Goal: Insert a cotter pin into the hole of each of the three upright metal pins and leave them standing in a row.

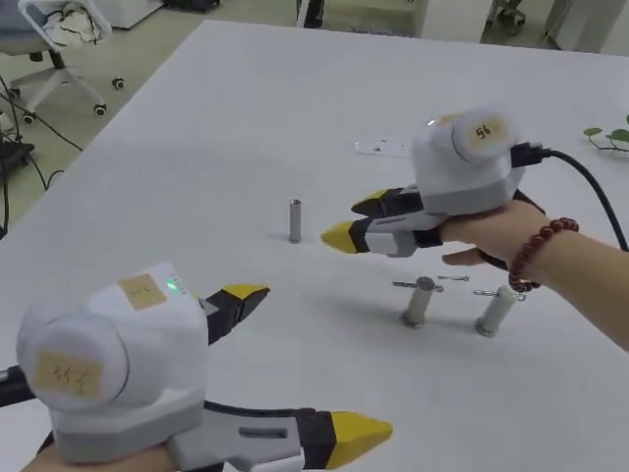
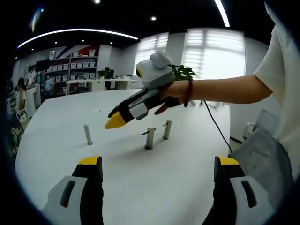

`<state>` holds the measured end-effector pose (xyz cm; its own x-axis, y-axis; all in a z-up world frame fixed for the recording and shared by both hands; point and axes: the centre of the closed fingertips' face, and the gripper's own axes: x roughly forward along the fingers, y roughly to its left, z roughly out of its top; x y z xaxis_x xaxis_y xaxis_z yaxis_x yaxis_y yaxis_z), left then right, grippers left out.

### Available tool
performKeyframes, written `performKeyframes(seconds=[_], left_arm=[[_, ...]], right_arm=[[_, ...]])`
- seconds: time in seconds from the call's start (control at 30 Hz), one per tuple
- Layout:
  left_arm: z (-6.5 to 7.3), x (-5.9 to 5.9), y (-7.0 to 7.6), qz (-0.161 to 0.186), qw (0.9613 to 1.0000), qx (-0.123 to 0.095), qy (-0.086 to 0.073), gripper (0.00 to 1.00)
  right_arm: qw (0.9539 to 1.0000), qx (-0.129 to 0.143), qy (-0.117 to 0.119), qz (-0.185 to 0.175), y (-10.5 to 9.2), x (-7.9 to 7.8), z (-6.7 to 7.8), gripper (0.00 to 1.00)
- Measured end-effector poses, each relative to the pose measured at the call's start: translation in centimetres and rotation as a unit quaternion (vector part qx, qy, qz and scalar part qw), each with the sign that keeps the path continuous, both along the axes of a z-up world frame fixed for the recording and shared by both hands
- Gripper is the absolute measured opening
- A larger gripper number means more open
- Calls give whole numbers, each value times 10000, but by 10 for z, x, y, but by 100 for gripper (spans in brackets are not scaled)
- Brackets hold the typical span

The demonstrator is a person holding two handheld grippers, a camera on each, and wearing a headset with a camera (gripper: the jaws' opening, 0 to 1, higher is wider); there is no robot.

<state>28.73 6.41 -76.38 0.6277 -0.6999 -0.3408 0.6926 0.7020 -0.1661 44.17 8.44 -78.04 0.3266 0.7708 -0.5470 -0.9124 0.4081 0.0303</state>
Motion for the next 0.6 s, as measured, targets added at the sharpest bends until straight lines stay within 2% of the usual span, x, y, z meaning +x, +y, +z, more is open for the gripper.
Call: performKeyframes(seconds=[0.17, 0.43, 0.6], left_arm=[[-4, 1, 5, 67, 10000, 24, 57, 98], [-8, -2, 10, 132, 9999, 26, 37, 96], [-10, -4, 11, 134, 9999, 37, 42, 94]], right_arm=[[9999, 102, -117, -69, 12, 12, -3, 37], [9993, 238, -277, -97, 30, 26, -8, 29], [9991, 292, -275, -139, 40, 32, -13, 27]])
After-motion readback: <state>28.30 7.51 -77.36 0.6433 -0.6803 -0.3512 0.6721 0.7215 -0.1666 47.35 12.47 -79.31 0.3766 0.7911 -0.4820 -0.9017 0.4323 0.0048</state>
